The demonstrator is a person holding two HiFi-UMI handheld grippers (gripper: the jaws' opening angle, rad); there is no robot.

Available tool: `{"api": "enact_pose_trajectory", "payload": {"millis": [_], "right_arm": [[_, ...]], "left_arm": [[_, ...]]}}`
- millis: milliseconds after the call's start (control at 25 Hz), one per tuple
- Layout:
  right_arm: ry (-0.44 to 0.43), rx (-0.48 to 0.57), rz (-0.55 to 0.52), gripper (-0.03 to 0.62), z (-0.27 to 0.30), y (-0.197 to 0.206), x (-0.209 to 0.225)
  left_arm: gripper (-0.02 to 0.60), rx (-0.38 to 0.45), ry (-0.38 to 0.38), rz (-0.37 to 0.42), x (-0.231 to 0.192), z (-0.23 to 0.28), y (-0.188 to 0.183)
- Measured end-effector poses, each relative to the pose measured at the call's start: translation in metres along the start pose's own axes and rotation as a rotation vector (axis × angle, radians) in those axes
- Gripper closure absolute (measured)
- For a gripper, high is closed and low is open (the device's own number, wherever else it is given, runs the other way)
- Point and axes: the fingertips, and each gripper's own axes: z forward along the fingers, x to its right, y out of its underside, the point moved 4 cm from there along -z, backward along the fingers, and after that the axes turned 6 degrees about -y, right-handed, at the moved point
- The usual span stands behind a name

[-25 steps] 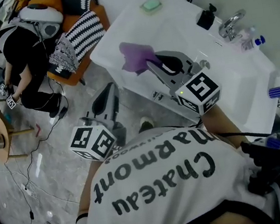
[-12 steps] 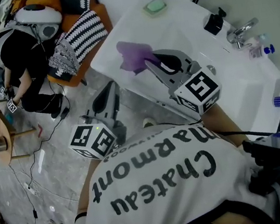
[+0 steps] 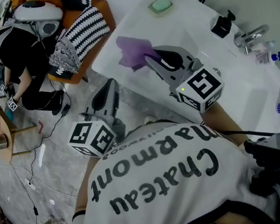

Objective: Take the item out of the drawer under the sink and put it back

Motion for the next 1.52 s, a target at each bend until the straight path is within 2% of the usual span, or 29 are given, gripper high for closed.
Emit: {"api": "enact_pose_trajectory", "payload": {"millis": [440, 720, 960, 1160, 1520], "right_arm": [[0.020, 0.032, -0.032, 0.543, 0.001, -0.005, -0.001], [0.043, 0.005, -0.024, 0.543, 0.001, 0.001, -0.001], [0.122, -0.053, 0.009, 0.543, 0.027, 0.004, 0.006], [0.206, -0.104, 0.060, 0.543, 0.050, 0.014, 0.009], [0.319, -0.196, 0.167, 0.543, 0.074, 0.044, 0.013]], "left_arm": [[0.572, 0.021, 0.035, 0.027, 0.000, 0.010, -0.005], [0.572, 0.042, 0.049, 0.022, -0.003, 0.014, -0.014], [0.572, -0.017, 0.109, 0.002, -0.036, 0.034, -0.027], [0.572, -0.047, 0.176, 0.018, -0.065, 0.049, -0.048], [0.572, -0.110, 0.285, 0.023, -0.090, 0.077, -0.062]]}}
